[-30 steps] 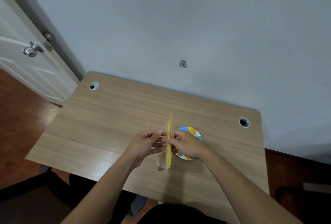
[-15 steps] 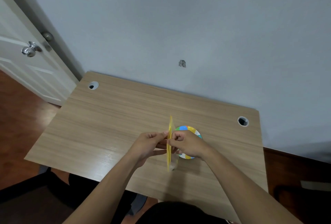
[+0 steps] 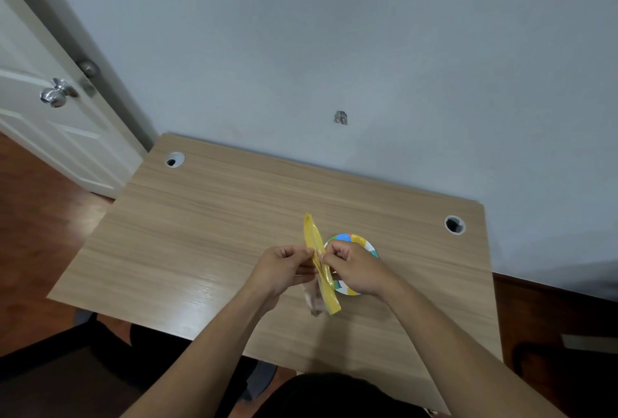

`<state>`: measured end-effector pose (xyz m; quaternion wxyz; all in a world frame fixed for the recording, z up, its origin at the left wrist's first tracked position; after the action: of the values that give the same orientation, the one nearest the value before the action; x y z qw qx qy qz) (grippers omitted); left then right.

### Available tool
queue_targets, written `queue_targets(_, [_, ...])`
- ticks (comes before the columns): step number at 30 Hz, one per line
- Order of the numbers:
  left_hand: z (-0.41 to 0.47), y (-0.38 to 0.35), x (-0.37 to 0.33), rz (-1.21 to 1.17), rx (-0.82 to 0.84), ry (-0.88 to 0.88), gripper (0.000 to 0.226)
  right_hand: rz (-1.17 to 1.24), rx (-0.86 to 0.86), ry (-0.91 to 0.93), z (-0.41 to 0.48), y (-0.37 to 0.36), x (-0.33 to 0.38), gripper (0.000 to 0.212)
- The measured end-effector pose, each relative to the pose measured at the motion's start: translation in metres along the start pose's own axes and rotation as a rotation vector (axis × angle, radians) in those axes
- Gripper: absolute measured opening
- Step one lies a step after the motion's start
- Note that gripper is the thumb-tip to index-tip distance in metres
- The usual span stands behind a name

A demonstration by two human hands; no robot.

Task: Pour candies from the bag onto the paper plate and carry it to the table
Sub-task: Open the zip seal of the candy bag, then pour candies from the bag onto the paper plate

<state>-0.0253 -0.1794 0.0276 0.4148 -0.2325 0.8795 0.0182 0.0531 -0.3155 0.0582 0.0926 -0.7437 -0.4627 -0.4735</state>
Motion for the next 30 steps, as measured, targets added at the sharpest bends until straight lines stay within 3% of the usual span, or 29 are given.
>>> queue_targets(7, [-0.005,-0.002,0.002,-0.033,-0.106,-0.025,0.024,-0.159,-0.161,-0.004,0.002,0.011,0.002,0.028])
queue_targets(13, [-0.001,0.015,-0.010,-0.130,-0.206,-0.068,0.024,-0.089,-0.348,-0.040,0.002,0.034,-0.003,0.030])
queue_targets(17, [-0.003,0.028,-0.026,0.176,-0.197,-0.101,0.025,-0.197,-0.273,-0.037,-0.001,0.044,-0.006,0.025])
queue_targets(23, [-0.005,0.066,-0.065,0.849,-0.358,-0.156,0.027,-0.667,-0.238,0.009,0.001,0.074,0.013,0.017])
queue_targets(27, [-0.002,0.053,-0.064,1.132,-0.173,-0.067,0.030,-0.733,-0.234,0.090,0.002,0.076,0.036,0.019])
queue_targets(30, [0.002,0.048,-0.051,1.095,0.122,-0.004,0.028,-0.780,-0.200,0.127,0.000,0.078,0.045,0.018])
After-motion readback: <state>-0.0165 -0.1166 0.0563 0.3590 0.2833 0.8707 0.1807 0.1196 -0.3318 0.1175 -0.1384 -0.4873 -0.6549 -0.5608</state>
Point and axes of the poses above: each hand's wrist, its own z-axis towards the middle knuckle, its own y-axis out of the back of the hand, x = y × z, the point moved 9 cm from there along z, towards the middle knuckle, and after that the axes turned 1 degree about z, right-handed, at the moved point
